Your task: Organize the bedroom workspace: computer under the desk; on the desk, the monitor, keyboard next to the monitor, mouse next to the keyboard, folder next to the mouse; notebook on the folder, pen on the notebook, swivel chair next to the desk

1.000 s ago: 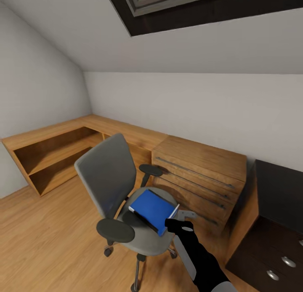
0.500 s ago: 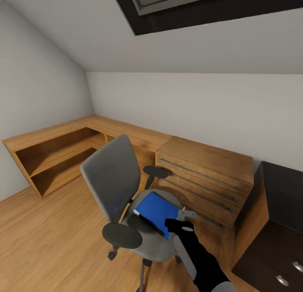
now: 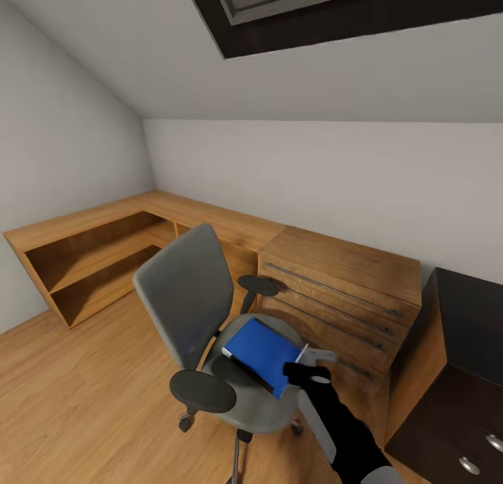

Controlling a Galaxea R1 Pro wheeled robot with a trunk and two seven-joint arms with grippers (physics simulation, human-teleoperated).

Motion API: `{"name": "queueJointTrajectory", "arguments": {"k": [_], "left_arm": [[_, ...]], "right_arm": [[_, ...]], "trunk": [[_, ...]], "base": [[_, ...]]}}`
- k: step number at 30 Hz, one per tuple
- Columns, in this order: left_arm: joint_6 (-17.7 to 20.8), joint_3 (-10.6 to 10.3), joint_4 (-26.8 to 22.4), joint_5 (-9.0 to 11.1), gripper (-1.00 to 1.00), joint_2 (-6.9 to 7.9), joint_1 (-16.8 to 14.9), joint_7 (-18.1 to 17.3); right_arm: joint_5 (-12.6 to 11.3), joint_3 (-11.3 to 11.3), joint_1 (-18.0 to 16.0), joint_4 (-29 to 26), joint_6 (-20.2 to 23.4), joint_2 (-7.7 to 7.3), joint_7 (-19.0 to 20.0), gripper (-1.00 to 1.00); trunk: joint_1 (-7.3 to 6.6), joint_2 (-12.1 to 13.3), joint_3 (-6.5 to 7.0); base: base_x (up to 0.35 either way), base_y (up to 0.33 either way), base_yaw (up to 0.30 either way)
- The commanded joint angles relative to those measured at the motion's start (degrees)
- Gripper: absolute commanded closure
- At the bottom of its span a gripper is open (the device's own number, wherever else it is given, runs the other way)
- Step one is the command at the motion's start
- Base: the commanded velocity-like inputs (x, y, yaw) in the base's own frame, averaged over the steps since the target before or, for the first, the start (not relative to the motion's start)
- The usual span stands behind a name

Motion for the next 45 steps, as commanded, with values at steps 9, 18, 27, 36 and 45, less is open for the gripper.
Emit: {"name": "queueJointTrajectory", "arguments": {"k": [9, 18, 27, 36, 45], "left_arm": [[26.30, 12.25, -10.13, 11.20, -1.00, 0.41, 0.02, -0.11], [18.28, 11.98, -1.64, 6.96, -1.00, 0.47, 0.02, -4.17], [17.56, 12.15, -1.75, 4.58, -1.00, 0.32, 0.02, -4.78], [17.47, 12.45, -1.80, 4.58, -1.00, 0.31, 0.02, -4.70], [17.45, 12.56, -1.77, 4.58, -1.00, 0.32, 0.02, -4.62]], "right_arm": [[-0.52, 0.10, -0.05, -0.26, 0.15, -1.01, -0.47, -1.00], [-0.46, 0.09, -0.03, -0.32, 0.15, -1.27, -0.55, -1.00], [-0.62, -0.06, -0.04, -0.29, 0.15, -2.47, -0.54, -1.00], [-0.85, -0.12, -0.03, -0.73, 0.15, -2.71, -0.74, -1.00], [-0.87, -0.23, -0.04, -1.38, 0.15, -2.70, -0.82, -1.00]], "trunk": [[0.00, -0.03, -0.06], [0.00, -0.03, -0.06], [0.66, -1.24, -0.60], [2.64, -4.85, -2.21], [4.62, -8.46, -3.83]], "base": [[0.044, 0.000, 0.000], [0.278, 0.000, 0.000], [0.047, 0.000, 0.000], [0.001, 0.000, 0.000], [0.000, 0.000, 0.000]]}}
